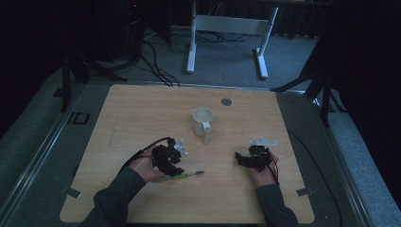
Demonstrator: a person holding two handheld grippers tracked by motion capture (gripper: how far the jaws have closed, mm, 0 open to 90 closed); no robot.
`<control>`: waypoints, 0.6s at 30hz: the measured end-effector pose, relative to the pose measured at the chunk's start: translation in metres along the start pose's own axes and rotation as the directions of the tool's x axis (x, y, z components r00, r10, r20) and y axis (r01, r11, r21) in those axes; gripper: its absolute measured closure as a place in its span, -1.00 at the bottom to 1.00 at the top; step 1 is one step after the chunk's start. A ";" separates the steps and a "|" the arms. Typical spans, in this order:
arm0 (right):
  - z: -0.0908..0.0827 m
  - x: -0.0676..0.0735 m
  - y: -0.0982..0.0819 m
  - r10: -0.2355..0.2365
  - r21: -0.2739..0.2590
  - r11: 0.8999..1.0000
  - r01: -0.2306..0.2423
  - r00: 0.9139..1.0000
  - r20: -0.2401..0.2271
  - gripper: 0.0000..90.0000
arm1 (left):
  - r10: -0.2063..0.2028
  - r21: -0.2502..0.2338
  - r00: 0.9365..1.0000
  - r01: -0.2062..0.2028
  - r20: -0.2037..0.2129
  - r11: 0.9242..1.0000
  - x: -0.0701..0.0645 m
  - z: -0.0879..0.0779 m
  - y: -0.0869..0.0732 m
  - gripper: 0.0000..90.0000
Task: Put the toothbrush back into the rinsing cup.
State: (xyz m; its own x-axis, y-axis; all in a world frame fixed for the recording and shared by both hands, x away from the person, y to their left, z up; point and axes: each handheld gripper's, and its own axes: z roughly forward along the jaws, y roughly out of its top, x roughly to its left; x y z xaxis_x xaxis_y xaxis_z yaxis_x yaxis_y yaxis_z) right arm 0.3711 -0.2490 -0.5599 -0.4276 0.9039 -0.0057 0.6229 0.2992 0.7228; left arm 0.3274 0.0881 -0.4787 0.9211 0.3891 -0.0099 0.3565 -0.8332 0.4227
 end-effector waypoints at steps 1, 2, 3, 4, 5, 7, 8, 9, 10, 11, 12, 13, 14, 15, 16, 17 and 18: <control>0.000 0.000 0.000 0.000 0.000 1.000 0.000 1.000 0.000 -0.64 | 0.001 0.007 1.000 -0.001 0.003 1.000 0.000 0.001 0.001 0.25; 0.000 0.000 0.000 0.000 0.000 1.000 0.000 1.000 0.000 -0.64 | 0.002 0.012 1.000 -0.002 0.003 1.000 0.000 0.001 0.001 0.25; 0.000 0.000 0.000 0.000 0.000 1.000 0.000 1.000 0.000 -0.64 | 0.003 0.015 1.000 -0.003 0.004 1.000 0.000 0.002 0.002 0.26; 0.000 0.000 0.000 0.000 0.000 1.000 0.000 1.000 0.000 -0.64 | 0.003 0.015 1.000 -0.003 0.004 1.000 0.000 0.002 0.002 0.26; 0.000 0.000 0.000 0.000 0.000 1.000 0.000 1.000 0.000 -0.64 | 0.009 0.025 1.000 -0.009 0.004 1.000 -0.001 0.002 0.003 0.27; 0.000 0.000 0.000 0.000 0.000 1.000 0.000 1.000 0.000 -0.64 | 0.011 0.032 1.000 -0.011 0.005 0.999 -0.002 0.003 0.004 0.30; 0.000 0.000 0.000 0.000 0.000 1.000 0.000 1.000 0.000 -0.64 | 0.014 0.039 1.000 -0.014 0.006 0.999 -0.001 0.003 0.004 0.30; 0.000 0.000 0.000 0.000 0.000 1.000 0.000 1.000 0.000 -0.64 | 0.016 0.043 1.000 -0.016 0.007 0.999 -0.001 0.004 0.004 0.31; 0.000 0.000 0.000 0.000 0.000 1.000 0.000 1.000 0.000 -0.64 | 0.016 0.043 1.000 -0.016 0.007 0.999 -0.001 0.004 0.004 0.31; 0.000 0.000 0.000 0.000 0.000 1.000 0.000 1.000 0.000 -0.64 | 0.016 0.050 1.000 -0.017 0.007 0.999 -0.002 0.006 0.004 0.31; 0.000 0.000 0.000 0.000 0.000 1.000 0.000 1.000 0.000 -0.64 | 0.016 0.050 1.000 -0.017 0.007 0.999 -0.002 0.006 0.004 0.31; 0.000 0.000 0.000 0.000 0.000 1.000 0.000 1.000 0.000 -0.64 | 0.016 0.059 1.000 -0.017 0.006 0.998 -0.002 0.007 0.004 0.31; 0.000 0.000 0.000 0.000 0.000 1.000 0.000 1.000 0.000 -0.64 | 0.017 0.065 1.000 -0.018 0.007 0.998 -0.002 0.008 0.004 0.31; 0.000 0.000 0.000 -0.001 0.000 1.000 0.001 1.000 0.000 -0.64 | 0.020 0.069 1.000 -0.021 0.005 0.997 -0.002 0.008 0.004 0.31; 0.000 0.000 0.000 -0.001 0.000 1.000 0.001 1.000 0.000 -0.64 | 0.020 0.069 1.000 -0.021 0.005 0.997 -0.002 0.008 0.004 0.32; 0.000 0.000 0.000 -0.001 0.000 1.000 0.001 1.000 0.000 -0.64 | 0.020 0.069 1.000 -0.021 0.005 0.997 -0.002 0.008 0.004 0.32; 0.000 0.000 0.000 0.000 0.000 1.000 0.000 1.000 0.000 -0.64 | 0.021 0.074 1.000 -0.022 0.001 0.997 -0.002 0.008 0.004 0.33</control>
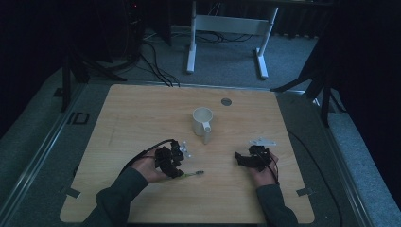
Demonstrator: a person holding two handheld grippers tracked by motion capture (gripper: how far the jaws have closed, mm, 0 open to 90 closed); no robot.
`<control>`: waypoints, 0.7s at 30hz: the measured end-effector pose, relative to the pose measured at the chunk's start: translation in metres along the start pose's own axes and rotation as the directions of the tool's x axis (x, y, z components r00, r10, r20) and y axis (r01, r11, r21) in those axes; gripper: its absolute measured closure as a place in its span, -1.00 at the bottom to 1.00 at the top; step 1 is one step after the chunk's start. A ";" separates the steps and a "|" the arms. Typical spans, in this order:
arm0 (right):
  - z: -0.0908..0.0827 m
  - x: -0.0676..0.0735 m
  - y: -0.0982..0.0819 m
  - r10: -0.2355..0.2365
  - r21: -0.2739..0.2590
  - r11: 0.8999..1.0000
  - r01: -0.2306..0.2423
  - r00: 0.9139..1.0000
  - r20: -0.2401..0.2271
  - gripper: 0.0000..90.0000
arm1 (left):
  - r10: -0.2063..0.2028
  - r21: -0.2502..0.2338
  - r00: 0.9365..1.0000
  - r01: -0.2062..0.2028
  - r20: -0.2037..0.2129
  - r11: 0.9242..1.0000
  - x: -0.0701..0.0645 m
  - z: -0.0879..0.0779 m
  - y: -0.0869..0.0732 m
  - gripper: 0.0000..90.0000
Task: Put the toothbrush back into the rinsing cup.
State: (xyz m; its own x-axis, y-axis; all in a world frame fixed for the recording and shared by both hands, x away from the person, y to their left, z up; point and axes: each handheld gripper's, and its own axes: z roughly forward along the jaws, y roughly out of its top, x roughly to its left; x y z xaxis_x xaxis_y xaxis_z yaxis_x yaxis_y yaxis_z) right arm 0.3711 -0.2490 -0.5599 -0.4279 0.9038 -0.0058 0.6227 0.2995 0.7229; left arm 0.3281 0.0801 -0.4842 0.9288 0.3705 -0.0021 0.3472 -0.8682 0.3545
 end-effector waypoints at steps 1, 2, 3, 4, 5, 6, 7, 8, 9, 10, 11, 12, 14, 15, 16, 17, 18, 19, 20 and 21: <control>0.000 0.000 0.000 0.000 0.000 1.000 0.000 1.000 0.000 -0.64 | 0.001 0.001 1.000 -0.001 -0.001 1.000 0.000 0.000 0.000 0.33; 0.000 0.000 0.000 0.000 0.000 1.000 0.000 1.000 0.000 -0.64 | 0.002 0.005 1.000 -0.002 -0.003 1.000 0.000 0.000 0.000 0.33; 0.000 0.000 0.000 0.000 0.000 1.000 0.000 1.000 0.000 -0.64 | 0.003 0.009 1.000 -0.003 -0.004 1.000 0.000 0.000 0.000 0.33; 0.000 0.000 0.000 0.000 0.000 1.000 0.000 1.000 0.000 -0.64 | 0.003 0.012 1.000 -0.003 -0.004 1.000 0.000 0.000 0.001 0.33; 0.000 0.000 0.000 0.000 0.000 1.000 0.000 1.000 0.000 -0.64 | 0.002 0.015 1.000 -0.002 -0.007 1.000 0.000 0.001 0.001 0.33; 0.000 0.000 0.000 0.000 0.000 1.000 0.000 1.000 0.000 -0.64 | 0.003 0.021 1.000 -0.002 -0.012 1.000 -0.001 0.001 0.001 0.33; 0.000 0.000 0.000 0.000 0.000 1.000 0.000 1.000 0.000 -0.64 | 0.004 0.025 1.000 -0.003 -0.013 1.000 -0.001 0.001 0.002 0.33; 0.000 0.000 0.000 0.000 0.000 1.000 0.000 1.000 0.000 -0.64 | 0.002 0.026 1.000 -0.002 -0.013 1.000 -0.001 0.002 0.002 0.34; 0.000 0.000 0.000 0.000 0.000 1.000 0.000 1.000 0.000 -0.64 | 0.002 0.030 1.000 -0.002 -0.014 1.000 -0.001 0.003 0.002 0.34; 0.000 0.000 0.000 0.000 0.000 1.000 0.000 1.000 0.000 -0.64 | 0.003 0.034 1.000 -0.002 -0.015 0.999 -0.002 0.003 0.003 0.34; 0.000 0.000 0.000 0.000 0.000 1.000 0.000 1.000 0.000 -0.64 | 0.005 0.038 1.000 -0.005 -0.015 0.999 -0.002 0.004 0.003 0.34; 0.000 0.000 0.000 0.000 0.000 1.000 0.000 1.000 0.000 -0.64 | 0.008 0.043 1.000 -0.007 -0.015 0.999 -0.002 0.005 0.003 0.34; 0.000 0.000 0.000 0.000 0.000 1.000 0.000 1.000 0.000 -0.64 | 0.009 0.047 1.000 -0.008 -0.017 0.999 -0.003 0.006 0.004 0.34; 0.000 0.000 0.000 0.000 0.000 1.000 0.000 1.000 0.000 -0.64 | 0.013 0.053 1.000 -0.012 -0.021 0.999 -0.003 0.007 0.004 0.34; 0.000 0.000 0.000 0.000 0.000 1.000 0.000 1.000 0.000 -0.64 | 0.010 0.055 1.000 -0.009 -0.022 0.998 -0.003 0.007 0.004 0.34; 0.000 0.000 0.000 0.000 0.000 1.000 0.000 1.000 0.000 -0.64 | 0.014 0.059 1.000 -0.013 -0.025 0.998 -0.003 0.008 0.004 0.34; 0.000 0.000 0.000 0.000 0.000 1.000 0.000 1.000 0.000 -0.64 | 0.011 0.061 1.000 -0.010 -0.025 0.998 -0.004 0.008 0.004 0.34; 0.000 0.000 0.000 0.000 0.000 1.000 0.000 1.000 0.000 -0.64 | 0.012 0.062 1.000 -0.010 -0.025 0.998 -0.004 0.009 0.004 0.34; 0.000 0.000 0.000 0.000 0.000 1.000 0.000 1.000 0.000 -0.64 | 0.013 0.067 1.000 -0.012 -0.026 0.998 -0.004 0.009 0.004 0.34; 0.000 0.000 0.000 0.000 0.000 1.000 0.000 1.000 0.000 -0.64 | 0.016 0.071 1.000 -0.014 -0.027 0.997 -0.004 0.009 0.005 0.34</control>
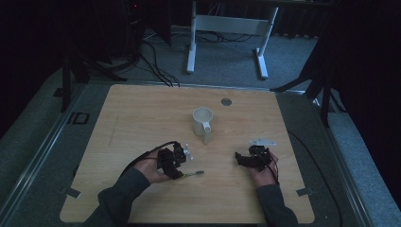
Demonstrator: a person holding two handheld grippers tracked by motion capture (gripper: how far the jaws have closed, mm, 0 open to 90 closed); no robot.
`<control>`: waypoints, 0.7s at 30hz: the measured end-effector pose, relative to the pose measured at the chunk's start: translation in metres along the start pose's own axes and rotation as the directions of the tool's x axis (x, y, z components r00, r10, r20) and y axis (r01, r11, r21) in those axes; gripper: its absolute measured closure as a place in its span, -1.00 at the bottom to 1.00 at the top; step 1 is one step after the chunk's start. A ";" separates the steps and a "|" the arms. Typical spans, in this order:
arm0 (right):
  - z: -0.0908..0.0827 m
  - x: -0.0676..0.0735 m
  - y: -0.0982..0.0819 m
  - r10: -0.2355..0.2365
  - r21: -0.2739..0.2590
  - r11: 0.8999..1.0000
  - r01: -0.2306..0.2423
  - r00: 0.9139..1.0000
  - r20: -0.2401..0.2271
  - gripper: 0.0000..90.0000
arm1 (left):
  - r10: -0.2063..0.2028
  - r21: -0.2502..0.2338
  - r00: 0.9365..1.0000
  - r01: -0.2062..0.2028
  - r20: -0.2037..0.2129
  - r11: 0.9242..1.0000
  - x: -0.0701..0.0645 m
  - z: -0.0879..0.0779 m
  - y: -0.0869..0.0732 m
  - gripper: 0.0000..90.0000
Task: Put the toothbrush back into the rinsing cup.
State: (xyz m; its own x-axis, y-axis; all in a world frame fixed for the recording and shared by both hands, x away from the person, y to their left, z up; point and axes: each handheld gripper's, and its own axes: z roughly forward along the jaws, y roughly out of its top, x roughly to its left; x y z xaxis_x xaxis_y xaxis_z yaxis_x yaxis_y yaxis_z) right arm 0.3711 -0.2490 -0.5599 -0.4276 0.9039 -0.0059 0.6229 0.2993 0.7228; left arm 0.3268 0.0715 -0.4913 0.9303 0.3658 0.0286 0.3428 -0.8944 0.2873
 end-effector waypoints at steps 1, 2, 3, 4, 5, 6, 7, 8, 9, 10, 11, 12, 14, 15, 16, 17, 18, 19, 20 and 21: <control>0.000 0.000 0.000 0.000 0.000 1.000 0.000 1.000 0.000 -0.64 | 0.000 0.002 1.000 0.000 0.000 1.000 0.000 0.000 0.000 0.34; 0.000 0.000 0.000 0.001 0.000 1.000 -0.001 1.000 -0.001 -0.64 | 0.003 0.004 1.000 -0.003 -0.001 1.000 -0.001 0.001 0.000 0.34; 0.000 0.000 0.000 0.000 0.000 1.000 0.000 1.000 0.000 -0.64 | 0.001 0.004 1.000 -0.001 -0.002 1.000 -0.001 0.002 0.000 0.34; 0.000 0.000 0.000 0.000 0.000 1.000 0.000 1.000 0.000 -0.64 | 0.002 0.005 1.000 -0.002 -0.003 1.000 -0.001 0.002 0.001 0.34; 0.000 0.000 0.000 0.000 0.000 1.000 0.000 1.000 0.000 -0.64 | 0.002 0.008 1.000 -0.002 -0.003 1.000 -0.001 0.003 0.001 0.34; 0.000 0.000 0.000 0.000 0.000 1.000 0.000 1.000 0.000 -0.64 | 0.007 0.011 1.000 -0.007 -0.005 1.000 -0.002 0.003 0.001 0.34; 0.000 0.000 0.000 0.000 0.000 1.000 0.000 1.000 0.000 -0.64 | 0.008 0.011 1.000 -0.008 -0.006 1.000 -0.002 0.003 0.001 0.35; 0.000 0.000 0.000 0.000 0.000 1.000 0.000 1.000 0.000 -0.64 | 0.014 0.016 1.000 -0.014 -0.007 1.000 -0.002 0.004 0.001 0.36; 0.000 0.000 0.000 0.000 0.000 1.000 0.000 1.000 0.000 -0.64 | 0.014 0.019 1.000 -0.014 -0.007 1.000 -0.003 0.004 0.002 0.36; 0.000 0.000 0.000 0.000 0.000 1.000 0.000 1.000 0.000 -0.64 | 0.016 0.022 1.000 -0.016 -0.007 1.000 -0.003 0.005 0.002 0.37; 0.000 0.000 0.000 0.000 0.000 1.000 0.000 1.000 0.000 -0.64 | 0.016 0.024 1.000 -0.016 -0.006 1.000 -0.003 0.005 0.002 0.37; 0.000 0.000 0.000 0.000 0.000 1.000 0.000 1.000 0.000 -0.64 | 0.017 0.028 1.000 -0.017 -0.005 0.999 -0.003 0.006 0.002 0.38; 0.000 0.000 0.000 0.000 0.000 1.000 0.000 1.000 0.000 -0.64 | 0.021 0.035 1.000 -0.021 -0.005 0.999 -0.004 0.007 0.002 0.38; 0.000 0.000 0.000 0.000 0.000 1.000 0.000 1.000 0.000 -0.64 | 0.021 0.036 1.000 -0.021 -0.005 0.999 -0.004 0.007 0.002 0.39; 0.000 0.000 0.000 0.000 0.000 1.000 0.000 1.000 0.000 -0.64 | 0.027 0.043 1.000 -0.027 -0.004 0.999 -0.004 0.008 0.002 0.40; 0.000 0.000 0.000 0.000 0.000 1.000 0.000 1.000 0.000 -0.64 | 0.027 0.046 1.000 -0.027 -0.005 0.999 -0.005 0.009 0.002 0.40; 0.000 0.000 0.000 0.000 0.000 1.000 0.000 1.000 0.000 -0.64 | 0.030 0.048 1.000 -0.030 -0.005 0.998 -0.005 0.009 0.003 0.40; 0.000 0.000 0.000 0.001 0.001 1.000 -0.001 1.000 -0.001 -0.64 | 0.030 0.054 1.000 -0.029 -0.004 0.998 -0.006 0.010 0.003 0.41; 0.000 0.000 0.000 0.001 0.000 1.000 -0.001 1.000 -0.001 -0.64 | 0.034 0.053 0.999 -0.033 -0.003 0.998 -0.006 0.010 0.003 0.41; 0.000 0.000 0.000 0.001 0.000 1.000 -0.001 1.000 -0.001 -0.64 | 0.036 0.056 0.999 -0.036 -0.003 0.998 -0.006 0.011 0.003 0.41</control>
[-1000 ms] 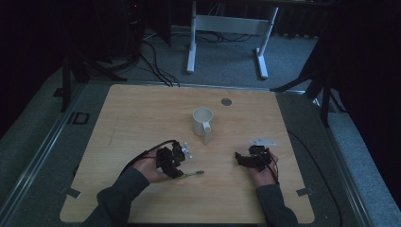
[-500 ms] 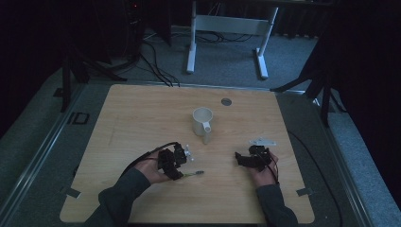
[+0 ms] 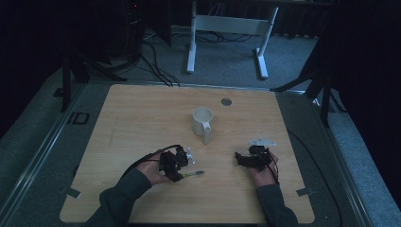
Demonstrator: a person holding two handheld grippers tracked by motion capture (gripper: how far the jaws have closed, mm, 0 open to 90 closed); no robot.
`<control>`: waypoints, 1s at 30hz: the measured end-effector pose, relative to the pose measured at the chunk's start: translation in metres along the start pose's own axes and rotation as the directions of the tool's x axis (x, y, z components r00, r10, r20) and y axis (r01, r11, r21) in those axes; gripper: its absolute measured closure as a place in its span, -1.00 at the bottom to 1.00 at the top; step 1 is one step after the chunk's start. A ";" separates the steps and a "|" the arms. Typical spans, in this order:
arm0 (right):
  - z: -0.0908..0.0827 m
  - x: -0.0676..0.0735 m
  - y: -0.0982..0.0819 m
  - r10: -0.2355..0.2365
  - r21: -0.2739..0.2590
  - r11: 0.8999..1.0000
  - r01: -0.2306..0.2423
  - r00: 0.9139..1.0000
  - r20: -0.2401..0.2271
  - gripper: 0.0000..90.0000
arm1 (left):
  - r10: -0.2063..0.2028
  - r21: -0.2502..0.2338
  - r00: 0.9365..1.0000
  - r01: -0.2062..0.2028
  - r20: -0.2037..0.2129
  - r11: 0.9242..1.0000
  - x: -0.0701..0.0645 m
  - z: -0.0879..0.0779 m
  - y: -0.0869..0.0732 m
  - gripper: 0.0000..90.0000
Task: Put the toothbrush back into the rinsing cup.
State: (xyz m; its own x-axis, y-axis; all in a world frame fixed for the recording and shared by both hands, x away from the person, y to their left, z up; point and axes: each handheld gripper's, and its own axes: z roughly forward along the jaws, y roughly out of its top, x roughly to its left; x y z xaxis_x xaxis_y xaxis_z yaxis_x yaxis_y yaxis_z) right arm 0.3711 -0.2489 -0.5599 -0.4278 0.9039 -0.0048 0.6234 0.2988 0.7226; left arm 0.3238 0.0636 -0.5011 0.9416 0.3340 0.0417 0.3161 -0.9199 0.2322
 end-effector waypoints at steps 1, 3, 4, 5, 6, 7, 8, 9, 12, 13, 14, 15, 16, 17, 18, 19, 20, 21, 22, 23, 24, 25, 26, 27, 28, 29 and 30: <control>0.000 0.000 0.000 0.000 0.000 1.000 0.000 1.000 0.000 -0.64 | 0.000 0.002 1.000 0.000 0.000 1.000 0.000 0.000 0.000 0.42; 0.000 0.000 0.000 0.000 0.000 1.000 0.000 1.000 0.000 -0.64 | 0.003 0.007 1.000 -0.003 0.002 1.000 0.000 0.001 0.001 0.42; 0.000 0.000 0.000 0.000 0.000 1.000 0.000 1.000 0.000 -0.64 | 0.000 0.004 1.000 0.000 0.003 1.000 -0.001 0.002 0.001 0.43; 0.000 0.000 0.000 0.000 0.000 1.000 0.000 1.000 0.000 -0.64 | 0.001 0.007 1.000 -0.001 0.005 1.000 -0.001 0.002 0.001 0.44; 0.000 0.000 0.000 0.000 0.000 1.000 0.000 1.000 0.000 -0.64 | 0.007 0.010 1.000 -0.007 0.005 1.000 -0.001 0.003 0.002 0.46; 0.000 0.000 0.000 0.000 0.000 1.000 0.000 1.000 0.000 -0.64 | 0.007 0.014 1.000 -0.007 0.008 1.000 -0.001 0.004 0.002 0.46; 0.000 0.000 0.000 0.000 0.000 1.000 0.000 1.000 0.000 -0.64 | 0.009 0.018 1.000 -0.009 0.008 1.000 -0.001 0.004 0.002 0.48; 0.000 0.000 0.000 0.000 0.000 1.000 0.000 1.000 0.000 -0.64 | 0.014 0.022 1.000 -0.014 0.008 1.000 -0.001 0.005 0.003 0.48; 0.000 0.000 0.000 0.000 0.000 1.000 0.000 1.000 0.000 -0.64 | 0.022 0.037 1.000 -0.022 0.008 0.999 -0.002 0.008 0.003 0.52; 0.000 0.000 0.000 0.000 0.000 1.000 0.000 1.000 0.000 -0.64 | 0.026 0.042 1.000 -0.026 0.006 0.999 -0.002 0.008 0.004 0.53; 0.000 0.000 0.000 -0.001 0.000 1.000 0.001 1.000 0.000 -0.64 | 0.027 0.046 1.000 -0.027 0.004 0.999 -0.003 0.009 0.004 0.54; 0.000 0.000 0.000 -0.001 0.001 1.000 0.001 1.000 -0.001 -0.64 | 0.030 0.052 1.000 -0.030 0.001 0.998 -0.003 0.010 0.004 0.55; 0.000 0.000 0.000 -0.001 0.000 1.000 0.001 1.000 -0.001 -0.64 | 0.032 0.056 0.999 -0.032 0.001 0.998 -0.003 0.011 0.004 0.57; 0.000 0.000 0.000 -0.001 0.001 1.000 0.001 1.000 -0.001 -0.64 | 0.033 0.059 0.999 -0.033 0.000 0.998 -0.004 0.012 0.004 0.58; 0.000 0.000 0.000 -0.001 0.001 1.000 0.001 1.000 -0.001 -0.64 | 0.034 0.062 0.999 -0.034 0.000 0.998 -0.004 0.013 0.005 0.59; 0.000 0.000 0.000 -0.001 0.000 1.000 0.001 1.000 -0.001 -0.64 | 0.035 0.065 0.999 -0.035 -0.002 0.997 -0.004 0.013 0.005 0.61; 0.000 0.000 0.000 -0.001 0.000 1.000 0.001 1.000 -0.001 -0.64 | 0.036 0.070 0.999 -0.035 -0.005 0.997 -0.004 0.014 0.005 0.62; 0.000 0.000 0.000 -0.001 0.000 1.000 0.001 1.000 -0.001 -0.64 | 0.033 0.071 0.999 -0.032 -0.008 0.997 -0.004 0.015 0.005 0.63; 0.000 0.000 0.000 -0.001 0.001 1.000 0.001 1.000 -0.001 -0.64 | 0.037 0.074 0.999 -0.036 -0.011 0.997 -0.004 0.015 0.005 0.65; 0.000 0.000 0.000 -0.002 0.001 1.000 0.002 1.000 -0.001 -0.64 | 0.037 0.078 0.999 -0.036 -0.013 0.996 -0.004 0.015 0.005 0.66; 0.000 0.000 0.000 -0.001 0.001 1.000 0.001 1.000 -0.002 -0.64 | 0.039 0.085 0.999 -0.038 -0.014 0.996 -0.004 0.016 0.005 0.67; 0.000 0.000 0.000 -0.001 0.001 1.000 0.001 1.000 -0.002 -0.64 | 0.043 0.089 0.999 -0.041 -0.015 0.995 -0.004 0.016 0.005 0.68; 0.000 0.000 0.000 -0.001 0.000 1.000 0.001 1.000 -0.001 -0.64 | 0.043 0.092 0.999 -0.041 -0.015 0.995 -0.004 0.017 0.005 0.68; 0.000 0.000 0.000 -0.001 0.001 1.000 0.001 1.000 -0.001 -0.64 | 0.042 0.093 0.999 -0.041 -0.015 0.995 -0.004 0.017 0.005 0.68; 0.000 0.000 0.000 -0.001 0.000 1.000 0.001 1.000 -0.002 -0.64 | 0.039 0.090 0.999 -0.038 -0.014 0.995 -0.004 0.017 0.005 0.69; 0.000 0.000 0.000 -0.001 0.000 1.000 0.001 1.000 -0.001 -0.64 | 0.039 0.090 0.999 -0.038 -0.014 0.995 -0.004 0.017 0.005 0.70; 0.000 0.000 0.000 -0.001 0.000 1.000 0.001 1.000 -0.001 -0.64 | 0.039 0.089 0.999 -0.038 -0.014 0.995 -0.004 0.017 0.005 0.70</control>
State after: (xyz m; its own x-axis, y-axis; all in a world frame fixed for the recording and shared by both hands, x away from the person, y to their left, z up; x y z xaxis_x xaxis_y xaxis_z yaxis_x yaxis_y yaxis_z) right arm 0.3713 -0.2489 -0.5599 -0.4296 0.9030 -0.0048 0.6231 0.3003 0.7222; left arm 0.3237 0.0540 -0.5169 0.9516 0.3007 0.0645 0.2893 -0.9464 0.1433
